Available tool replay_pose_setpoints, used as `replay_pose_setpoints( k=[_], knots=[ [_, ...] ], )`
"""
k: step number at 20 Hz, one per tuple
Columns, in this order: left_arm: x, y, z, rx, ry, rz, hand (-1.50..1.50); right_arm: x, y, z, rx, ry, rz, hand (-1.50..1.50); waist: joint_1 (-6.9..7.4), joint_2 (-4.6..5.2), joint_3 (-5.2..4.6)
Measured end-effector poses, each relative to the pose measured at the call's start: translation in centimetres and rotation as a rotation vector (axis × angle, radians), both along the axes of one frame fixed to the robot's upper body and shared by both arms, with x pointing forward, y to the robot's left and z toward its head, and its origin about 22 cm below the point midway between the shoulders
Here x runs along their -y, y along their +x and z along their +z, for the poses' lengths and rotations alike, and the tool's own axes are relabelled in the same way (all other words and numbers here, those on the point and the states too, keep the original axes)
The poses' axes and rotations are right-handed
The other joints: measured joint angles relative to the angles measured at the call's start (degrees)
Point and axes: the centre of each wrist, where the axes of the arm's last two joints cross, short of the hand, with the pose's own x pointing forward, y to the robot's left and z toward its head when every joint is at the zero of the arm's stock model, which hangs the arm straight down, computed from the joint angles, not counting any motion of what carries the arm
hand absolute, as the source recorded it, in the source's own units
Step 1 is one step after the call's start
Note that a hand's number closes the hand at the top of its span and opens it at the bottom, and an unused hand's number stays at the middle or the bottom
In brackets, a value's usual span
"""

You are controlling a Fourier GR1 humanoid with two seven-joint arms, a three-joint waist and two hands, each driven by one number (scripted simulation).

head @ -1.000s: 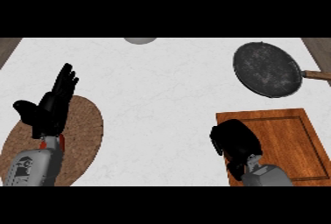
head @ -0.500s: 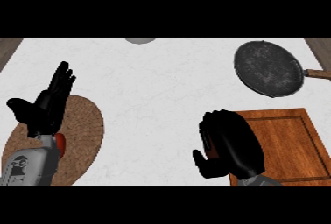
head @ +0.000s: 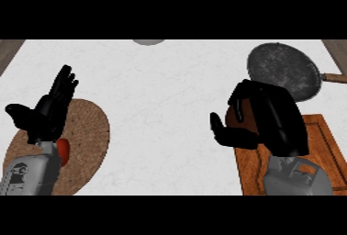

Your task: Pick the cupcake from the cutting board and place it in the pan

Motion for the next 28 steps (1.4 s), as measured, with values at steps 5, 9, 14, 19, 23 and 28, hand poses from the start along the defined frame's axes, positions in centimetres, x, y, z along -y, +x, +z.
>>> replay_pose_setpoints(
  k=[5,9,14,19,23,28],
  knots=[
    [0.5,-0.2,-0.1,0.001,0.002,-0.002,0.00,4.5,3.7,1.1,0.009,0.137,-0.065,1.50,0.13,0.04,0.02],
    [0.9,-0.1,0.2,0.002,0.002,-0.005,0.00,9.1,7.0,0.5,0.035,0.121,-0.130,1.50,0.38,0.16,0.03],
    [1.5,0.2,0.3,0.006,0.003,-0.024,0.00,14.1,10.8,-0.7,0.064,0.061,-0.200,1.50,1.08,0.46,0.05],
    [2.1,0.7,0.6,0.017,-0.001,-0.046,0.00,18.3,13.2,-2.1,0.098,-0.035,-0.289,1.50,2.48,1.08,0.13],
    [2.2,0.9,1.0,0.023,-0.002,-0.058,0.00,20.8,14.2,-3.7,0.100,-0.044,-0.327,1.50,3.36,1.44,0.20],
    [3.0,1.0,1.1,0.034,-0.005,-0.072,0.00,22.6,14.4,-5.6,0.083,-0.003,-0.346,1.50,4.30,1.87,0.31]
  ],
)
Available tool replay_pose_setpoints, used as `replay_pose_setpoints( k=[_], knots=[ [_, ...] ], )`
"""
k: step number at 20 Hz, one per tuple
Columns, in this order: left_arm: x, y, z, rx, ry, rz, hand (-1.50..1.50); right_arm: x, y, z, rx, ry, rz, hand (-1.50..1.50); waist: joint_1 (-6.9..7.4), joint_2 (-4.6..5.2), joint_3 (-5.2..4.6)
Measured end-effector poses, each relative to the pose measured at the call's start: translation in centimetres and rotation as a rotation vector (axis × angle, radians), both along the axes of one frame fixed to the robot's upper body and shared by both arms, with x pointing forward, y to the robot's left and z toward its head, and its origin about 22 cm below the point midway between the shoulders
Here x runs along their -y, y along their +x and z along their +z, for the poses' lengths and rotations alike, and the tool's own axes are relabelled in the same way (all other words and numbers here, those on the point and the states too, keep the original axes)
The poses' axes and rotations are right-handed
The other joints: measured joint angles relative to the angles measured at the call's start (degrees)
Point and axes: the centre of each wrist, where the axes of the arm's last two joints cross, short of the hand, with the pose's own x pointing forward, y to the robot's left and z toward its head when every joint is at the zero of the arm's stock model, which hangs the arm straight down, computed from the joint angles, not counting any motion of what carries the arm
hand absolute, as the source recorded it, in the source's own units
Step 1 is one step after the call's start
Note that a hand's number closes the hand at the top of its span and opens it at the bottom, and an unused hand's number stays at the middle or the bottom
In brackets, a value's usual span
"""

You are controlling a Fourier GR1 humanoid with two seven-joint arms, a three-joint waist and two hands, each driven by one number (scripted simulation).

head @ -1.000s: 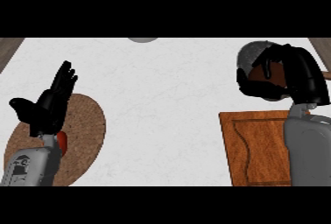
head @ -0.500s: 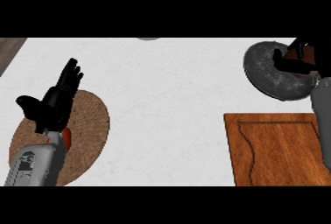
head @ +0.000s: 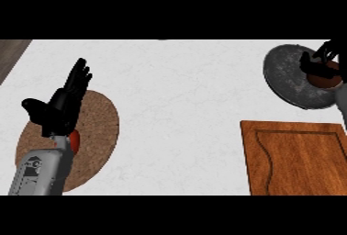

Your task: Pick the cupcake from the cutting board and place it in the pan

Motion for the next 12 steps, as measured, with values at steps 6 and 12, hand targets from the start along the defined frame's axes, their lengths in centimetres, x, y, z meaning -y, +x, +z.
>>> replay_pose_setpoints(
  k=[6,12],
  knots=[
    [0.2,0.2,0.4,0.002,-0.002,-0.013,0.00,0.5,0.0,-2.3,-0.185,0.185,0.050,-1.50,0.71,0.33,0.05],
    [0.2,0.0,-0.2,0.003,0.003,-0.010,0.00,1.5,-0.7,-3.4,-0.232,0.279,0.133,-1.50,0.46,0.32,0.08]
  ],
)
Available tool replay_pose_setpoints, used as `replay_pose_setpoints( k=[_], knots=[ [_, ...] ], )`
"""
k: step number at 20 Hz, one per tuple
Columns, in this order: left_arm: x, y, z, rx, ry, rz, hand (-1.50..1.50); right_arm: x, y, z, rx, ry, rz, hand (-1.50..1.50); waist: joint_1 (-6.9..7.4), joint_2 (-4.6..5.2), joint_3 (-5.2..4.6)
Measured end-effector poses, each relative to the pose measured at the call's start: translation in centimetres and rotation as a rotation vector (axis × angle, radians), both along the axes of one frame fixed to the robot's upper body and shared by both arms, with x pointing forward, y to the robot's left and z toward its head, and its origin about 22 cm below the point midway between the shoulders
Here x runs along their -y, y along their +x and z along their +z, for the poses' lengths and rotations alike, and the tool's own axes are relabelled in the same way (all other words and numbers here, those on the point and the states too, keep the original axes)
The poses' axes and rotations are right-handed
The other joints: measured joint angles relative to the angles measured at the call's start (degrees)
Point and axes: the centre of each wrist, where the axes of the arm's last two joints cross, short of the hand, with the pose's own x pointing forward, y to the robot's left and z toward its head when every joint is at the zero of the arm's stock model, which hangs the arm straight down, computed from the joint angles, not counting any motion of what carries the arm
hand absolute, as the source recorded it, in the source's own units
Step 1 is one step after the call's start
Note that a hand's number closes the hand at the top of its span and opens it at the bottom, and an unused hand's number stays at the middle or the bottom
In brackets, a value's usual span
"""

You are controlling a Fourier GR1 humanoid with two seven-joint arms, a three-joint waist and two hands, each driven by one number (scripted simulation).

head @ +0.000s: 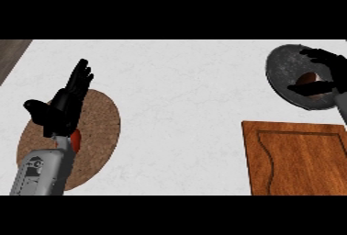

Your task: Pick the cupcake from the cutting board and place it in the pan

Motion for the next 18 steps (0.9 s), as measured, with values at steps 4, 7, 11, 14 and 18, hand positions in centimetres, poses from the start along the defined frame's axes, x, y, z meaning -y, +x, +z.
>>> replay_pose_setpoints(
  k=[4,7,11,14,18],
  knots=[
    [-0.3,0.0,0.1,-0.004,-0.004,0.004,0.00,0.6,-0.1,0.4,0.104,0.092,0.001,-1.50,-0.48,-0.23,0.00],
    [-0.5,-0.2,-0.1,-0.011,-0.003,0.015,0.00,1.3,-0.5,0.1,0.190,0.182,-0.019,-1.50,-1.02,-0.49,-0.02],
    [-0.7,-0.3,0.0,-0.013,0.000,0.032,0.00,3.4,-1.8,-0.2,0.231,0.321,-0.003,-1.50,-2.16,-0.98,-0.10],
    [-1.1,-0.6,-0.5,-0.024,0.002,0.051,0.00,5.8,-3.4,-0.1,0.237,0.422,0.046,-1.50,-3.11,-1.38,-0.16],
    [-1.8,-0.9,-0.9,-0.031,0.001,0.071,0.00,9.5,-6.6,-0.4,0.248,0.493,0.117,-1.50,-4.12,-1.79,-0.26]
  ],
)
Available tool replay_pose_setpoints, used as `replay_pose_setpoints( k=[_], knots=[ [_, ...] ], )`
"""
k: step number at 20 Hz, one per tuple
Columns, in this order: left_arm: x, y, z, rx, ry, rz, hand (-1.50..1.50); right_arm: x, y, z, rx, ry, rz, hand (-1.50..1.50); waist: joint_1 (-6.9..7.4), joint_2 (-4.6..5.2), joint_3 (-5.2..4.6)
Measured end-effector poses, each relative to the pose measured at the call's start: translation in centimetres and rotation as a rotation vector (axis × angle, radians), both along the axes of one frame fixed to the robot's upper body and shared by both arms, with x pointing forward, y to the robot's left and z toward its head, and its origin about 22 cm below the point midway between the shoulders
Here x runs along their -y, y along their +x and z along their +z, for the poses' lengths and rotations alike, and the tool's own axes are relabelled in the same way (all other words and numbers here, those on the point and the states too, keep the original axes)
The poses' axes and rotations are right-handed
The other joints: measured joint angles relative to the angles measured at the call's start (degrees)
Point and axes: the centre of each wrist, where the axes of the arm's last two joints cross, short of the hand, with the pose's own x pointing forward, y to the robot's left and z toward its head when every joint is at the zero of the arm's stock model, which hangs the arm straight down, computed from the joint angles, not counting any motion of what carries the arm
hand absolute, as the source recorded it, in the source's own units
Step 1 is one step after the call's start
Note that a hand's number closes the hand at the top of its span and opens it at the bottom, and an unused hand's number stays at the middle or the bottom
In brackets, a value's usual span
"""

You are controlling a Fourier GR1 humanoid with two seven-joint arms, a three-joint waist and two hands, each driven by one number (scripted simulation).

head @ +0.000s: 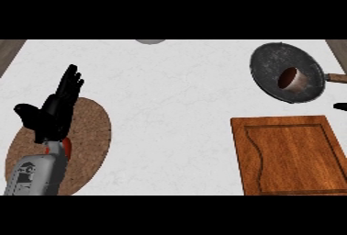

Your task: Pick the cupcake from the cutting board and place it in the pan

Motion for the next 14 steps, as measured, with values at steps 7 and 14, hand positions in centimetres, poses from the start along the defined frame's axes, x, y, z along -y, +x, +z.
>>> replay_pose_setpoints(
  k=[7,14],
  knots=[
    [-0.3,-0.7,-0.6,-0.013,0.003,0.023,0.00,4.7,-4.4,1.2,-0.025,-0.004,-0.023,-1.50,-1.33,-0.65,-0.16],
    [-0.9,-1.0,-0.4,-0.018,0.006,0.034,0.00,5.9,-7.0,1.1,-0.068,-0.049,-0.020,-1.50,-1.85,-0.88,-0.22]
  ],
)
